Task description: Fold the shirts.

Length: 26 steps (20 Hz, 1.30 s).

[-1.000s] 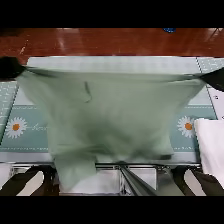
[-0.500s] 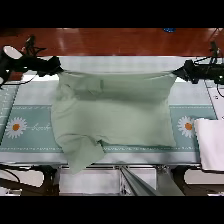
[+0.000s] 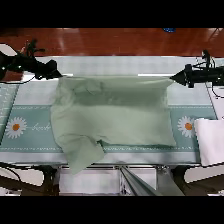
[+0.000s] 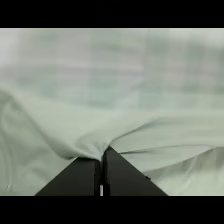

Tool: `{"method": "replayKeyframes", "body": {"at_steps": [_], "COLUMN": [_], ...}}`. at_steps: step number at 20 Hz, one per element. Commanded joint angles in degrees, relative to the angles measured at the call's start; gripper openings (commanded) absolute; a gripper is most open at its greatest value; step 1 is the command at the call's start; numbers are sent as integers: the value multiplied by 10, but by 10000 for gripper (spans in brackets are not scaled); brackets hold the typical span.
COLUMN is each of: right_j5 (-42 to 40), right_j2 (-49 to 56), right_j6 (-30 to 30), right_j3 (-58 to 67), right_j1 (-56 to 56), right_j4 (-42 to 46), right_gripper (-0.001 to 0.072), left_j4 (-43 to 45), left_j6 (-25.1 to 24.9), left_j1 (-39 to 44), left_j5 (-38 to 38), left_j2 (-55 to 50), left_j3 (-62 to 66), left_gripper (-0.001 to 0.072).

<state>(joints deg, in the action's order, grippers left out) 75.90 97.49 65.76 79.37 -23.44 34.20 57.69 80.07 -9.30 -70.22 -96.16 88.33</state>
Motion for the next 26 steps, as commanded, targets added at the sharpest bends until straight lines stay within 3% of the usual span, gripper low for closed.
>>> {"method": "replayKeyframes", "body": {"at_steps": [1,3,8,9,10,11,13,15,18,20,22,26], "right_j5": [75,68,29,22,23,38,71,49,-11,-79,-124,-156], "right_j2": [4,4,4,4,4,4,-14,-75,-183,-259,-329,-426], "right_j6": [8,27,28,34,54,65,77,83,126,123,80,32], "right_j3": [-5,-28,-70,-70,-69,-63,-43,-43,-80,-181,-300,-464], "right_j1": [-7,6,35,37,37,34,27,13,-12,-13,2,17], "right_j4": [101,153,160,156,146,138,138,174,256,228,172,108], "right_gripper": [28,28,28,88,343,412,411,410,411,411,411,410], "left_j4": [71,77,77,77,80,80,81,81,79,73,56,49], "left_j6": [-31,-31,-44,-40,-33,-36,-17,8,-15,-12,-23,-26], "left_j1": [-7,-2,2,2,2,-1,-18,-53,-105,-137,-175,-257], "left_j5": [-120,-117,-98,-97,-101,-112,-119,-117,-116,-82,-47,-57], "left_j2": [9,9,8,7,7,9,26,66,163,240,302,360], "left_j3": [-26,-80,-185,-186,-180,-170,-144,-134,-201,-330,-463,-602], "left_gripper": [23,23,24,87,324,502,508,508,508,508,507,507]}}
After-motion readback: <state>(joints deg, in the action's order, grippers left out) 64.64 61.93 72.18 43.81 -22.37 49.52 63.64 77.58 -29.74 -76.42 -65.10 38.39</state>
